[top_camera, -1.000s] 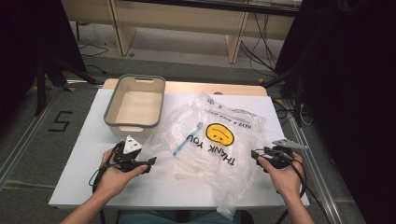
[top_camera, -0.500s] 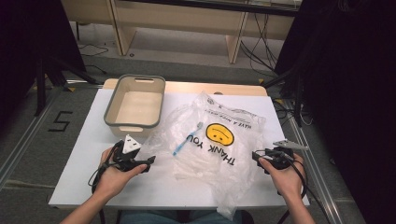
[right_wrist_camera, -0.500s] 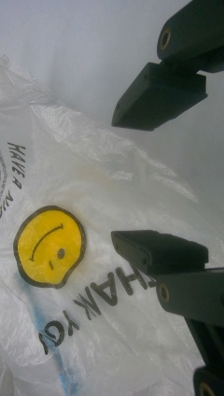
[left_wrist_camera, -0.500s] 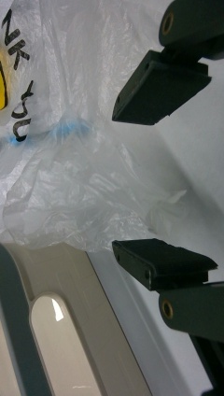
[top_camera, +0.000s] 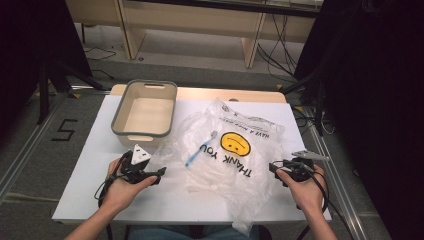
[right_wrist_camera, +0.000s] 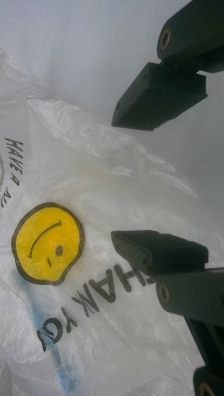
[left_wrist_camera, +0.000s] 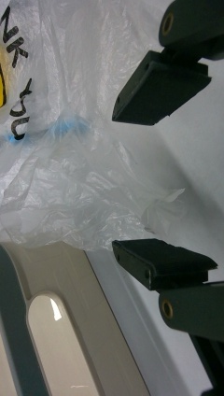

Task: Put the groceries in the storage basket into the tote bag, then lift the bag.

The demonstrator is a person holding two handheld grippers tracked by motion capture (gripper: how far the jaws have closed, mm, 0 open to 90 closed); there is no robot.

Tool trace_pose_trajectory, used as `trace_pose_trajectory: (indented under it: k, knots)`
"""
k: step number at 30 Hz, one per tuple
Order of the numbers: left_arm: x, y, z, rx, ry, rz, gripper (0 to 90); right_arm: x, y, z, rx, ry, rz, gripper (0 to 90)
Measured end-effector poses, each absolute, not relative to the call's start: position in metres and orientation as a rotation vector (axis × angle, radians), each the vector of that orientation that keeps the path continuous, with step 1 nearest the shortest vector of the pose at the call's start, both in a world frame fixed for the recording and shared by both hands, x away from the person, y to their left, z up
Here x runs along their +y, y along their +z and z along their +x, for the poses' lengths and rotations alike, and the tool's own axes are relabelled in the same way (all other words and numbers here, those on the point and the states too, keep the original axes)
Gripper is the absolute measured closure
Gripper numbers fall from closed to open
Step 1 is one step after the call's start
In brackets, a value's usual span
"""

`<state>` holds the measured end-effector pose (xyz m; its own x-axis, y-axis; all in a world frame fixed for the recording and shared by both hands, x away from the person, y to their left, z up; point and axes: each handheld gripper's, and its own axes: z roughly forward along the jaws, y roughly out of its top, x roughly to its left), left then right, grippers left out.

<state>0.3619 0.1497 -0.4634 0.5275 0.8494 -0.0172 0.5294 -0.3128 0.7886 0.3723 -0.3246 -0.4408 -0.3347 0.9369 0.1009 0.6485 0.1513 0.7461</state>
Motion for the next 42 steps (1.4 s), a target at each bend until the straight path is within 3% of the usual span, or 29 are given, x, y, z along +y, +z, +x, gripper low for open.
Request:
trace_pose_trajectory:
  k: [17, 23, 26, 31, 34, 42]
  knots:
    - [0.146, -0.469, 0.367, 1.12, 0.512, 2.029, 32.5, -0.315, -0.452, 0.369, 2.171, 0.917, 1.633, 38.6]
    - [0.147, -0.476, 0.37, 1.155, 0.474, 2.064, 39.5, -0.316, -0.459, 0.37, 2.193, 0.886, 1.694, 41.3]
    - [0.146, -0.477, 0.372, 1.15, 0.47, 2.09, 45.4, -0.315, -0.462, 0.371, 2.217, 0.872, 1.699, 50.4]
    - [0.143, -0.476, 0.372, 1.141, 0.452, 2.112, 57.5, -0.318, -0.464, 0.373, 2.25, 0.87, 1.685, 77.8]
    - [0.143, -0.478, 0.372, 1.142, 0.426, 2.122, 63.8, -0.32, -0.462, 0.373, 2.245, 0.881, 1.675, 88.5]
    - [0.143, -0.478, 0.374, 1.152, 0.393, 2.145, 74.7, -0.319, -0.459, 0.373, 2.228, 0.897, 1.647, 90.0]
